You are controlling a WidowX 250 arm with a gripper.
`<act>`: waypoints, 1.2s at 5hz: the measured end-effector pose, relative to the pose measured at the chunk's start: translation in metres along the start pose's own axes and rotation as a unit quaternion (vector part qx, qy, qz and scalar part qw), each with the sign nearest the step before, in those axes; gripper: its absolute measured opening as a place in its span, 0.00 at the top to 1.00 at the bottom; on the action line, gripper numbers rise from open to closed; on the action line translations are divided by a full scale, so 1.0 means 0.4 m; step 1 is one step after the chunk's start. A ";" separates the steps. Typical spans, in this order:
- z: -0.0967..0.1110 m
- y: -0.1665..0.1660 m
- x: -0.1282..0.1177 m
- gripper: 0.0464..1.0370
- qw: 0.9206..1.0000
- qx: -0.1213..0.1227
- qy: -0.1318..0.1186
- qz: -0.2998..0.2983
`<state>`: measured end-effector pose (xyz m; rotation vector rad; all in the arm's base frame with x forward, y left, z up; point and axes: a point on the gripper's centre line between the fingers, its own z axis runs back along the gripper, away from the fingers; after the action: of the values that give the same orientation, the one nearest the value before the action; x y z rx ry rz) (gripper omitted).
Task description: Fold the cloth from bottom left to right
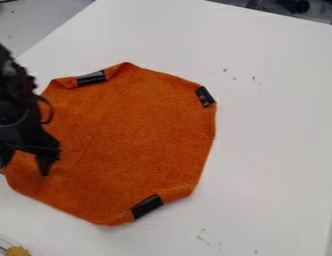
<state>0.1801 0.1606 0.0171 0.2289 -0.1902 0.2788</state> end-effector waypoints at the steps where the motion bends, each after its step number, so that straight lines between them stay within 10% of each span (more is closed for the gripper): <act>1: -0.040 0.091 0.011 0.04 1.000 0.003 -0.009 0.006; 3: -0.056 0.141 0.035 0.09 1.000 0.000 -0.025 0.003; 6: -0.056 0.100 0.028 0.81 1.000 -0.016 -0.020 -0.004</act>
<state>0.1824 0.2063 0.0059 0.2041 -0.2323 0.2641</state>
